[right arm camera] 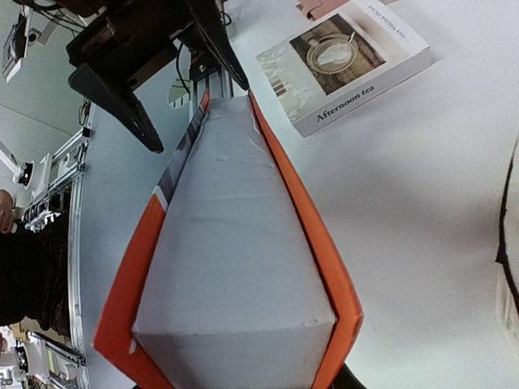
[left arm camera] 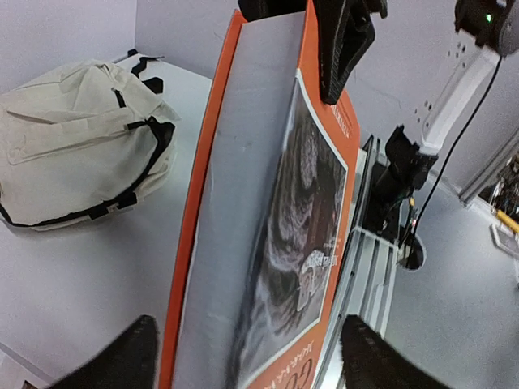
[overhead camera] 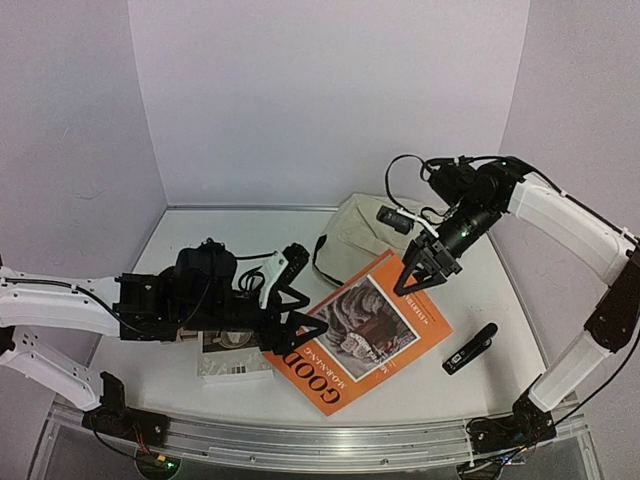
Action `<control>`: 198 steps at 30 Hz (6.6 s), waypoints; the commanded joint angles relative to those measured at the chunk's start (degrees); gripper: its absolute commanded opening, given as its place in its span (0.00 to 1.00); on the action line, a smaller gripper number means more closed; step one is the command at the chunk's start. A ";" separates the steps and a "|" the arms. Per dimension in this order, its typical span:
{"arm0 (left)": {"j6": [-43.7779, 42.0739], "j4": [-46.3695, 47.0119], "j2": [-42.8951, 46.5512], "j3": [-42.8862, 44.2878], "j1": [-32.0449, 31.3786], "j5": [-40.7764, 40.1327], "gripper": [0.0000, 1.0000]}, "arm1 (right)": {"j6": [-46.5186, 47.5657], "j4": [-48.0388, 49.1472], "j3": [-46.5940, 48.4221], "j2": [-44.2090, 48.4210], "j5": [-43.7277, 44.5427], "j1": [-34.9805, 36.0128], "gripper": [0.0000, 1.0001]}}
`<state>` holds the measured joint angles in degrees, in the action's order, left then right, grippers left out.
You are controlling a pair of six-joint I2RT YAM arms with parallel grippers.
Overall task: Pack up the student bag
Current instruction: Pick up the book from the center of the board, then place the book in the student bag.
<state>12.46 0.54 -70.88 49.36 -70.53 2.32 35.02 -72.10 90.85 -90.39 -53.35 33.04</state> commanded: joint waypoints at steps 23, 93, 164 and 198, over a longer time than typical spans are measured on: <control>24.99 29.88 -1.03 -7.56 16.48 28.09 0.97 | -11.62 0.74 13.62 -0.03 -20.27 -14.87 0.21; 45.30 0.51 27.16 -18.02 16.96 -29.09 0.00 | -14.75 27.90 15.04 -33.14 61.17 8.31 0.60; 72.81 69.50 -31.39 -9.92 18.92 -7.18 0.00 | -30.66 26.66 31.32 -17.39 41.66 3.27 0.00; 73.93 46.76 -58.97 30.99 22.88 10.97 0.05 | -29.23 28.11 26.45 -15.78 24.84 4.14 0.00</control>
<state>87.91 47.64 -128.50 74.00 -48.25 6.74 4.44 -47.62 116.42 -108.16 -23.48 36.36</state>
